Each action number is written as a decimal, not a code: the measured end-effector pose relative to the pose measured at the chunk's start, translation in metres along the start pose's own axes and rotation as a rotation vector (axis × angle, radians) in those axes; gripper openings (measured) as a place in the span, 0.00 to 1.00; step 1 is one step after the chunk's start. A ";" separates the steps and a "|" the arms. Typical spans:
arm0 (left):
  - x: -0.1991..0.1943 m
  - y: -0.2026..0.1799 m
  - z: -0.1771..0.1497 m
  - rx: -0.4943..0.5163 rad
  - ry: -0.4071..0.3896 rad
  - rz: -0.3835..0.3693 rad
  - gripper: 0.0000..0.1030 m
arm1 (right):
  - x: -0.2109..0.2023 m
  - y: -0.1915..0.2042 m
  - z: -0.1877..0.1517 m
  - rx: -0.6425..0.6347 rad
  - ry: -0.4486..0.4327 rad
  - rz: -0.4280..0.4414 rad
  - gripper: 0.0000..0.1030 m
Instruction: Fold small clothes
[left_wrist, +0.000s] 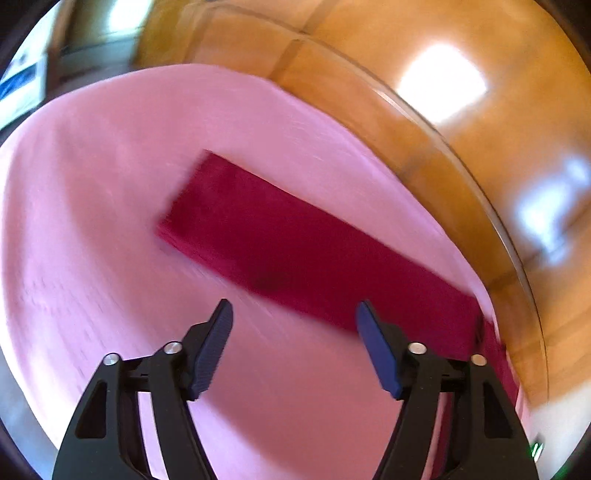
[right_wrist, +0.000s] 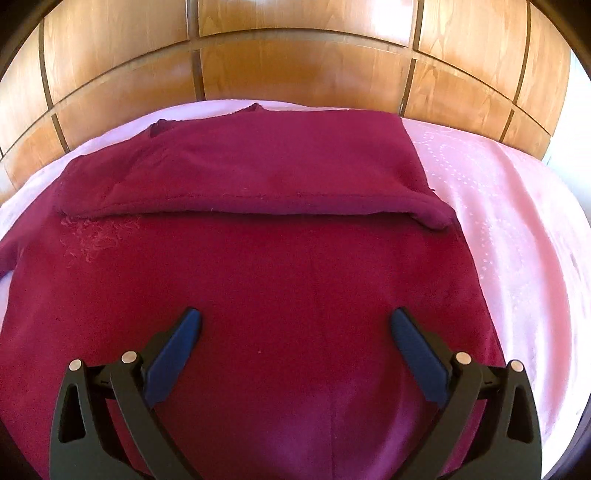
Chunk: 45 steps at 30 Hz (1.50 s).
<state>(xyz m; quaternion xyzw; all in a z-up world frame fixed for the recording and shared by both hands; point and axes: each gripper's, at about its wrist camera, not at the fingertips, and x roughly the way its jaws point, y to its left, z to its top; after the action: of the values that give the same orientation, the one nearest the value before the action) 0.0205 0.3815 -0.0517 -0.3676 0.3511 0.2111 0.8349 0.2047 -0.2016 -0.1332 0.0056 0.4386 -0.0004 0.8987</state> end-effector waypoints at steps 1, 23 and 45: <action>0.002 0.006 0.008 -0.040 -0.012 0.038 0.63 | 0.001 -0.001 0.000 0.004 0.000 0.006 0.98; 0.004 -0.218 -0.053 0.430 -0.028 -0.264 0.08 | 0.002 -0.005 -0.002 0.034 -0.023 0.048 0.98; 0.029 -0.233 -0.260 0.805 0.070 -0.135 0.58 | -0.007 -0.019 -0.006 0.100 -0.055 0.148 0.98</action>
<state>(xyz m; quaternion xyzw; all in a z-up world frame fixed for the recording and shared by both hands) 0.0700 0.0374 -0.0906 -0.0408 0.4090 -0.0112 0.9116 0.1957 -0.2209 -0.1318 0.0826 0.4116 0.0438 0.9066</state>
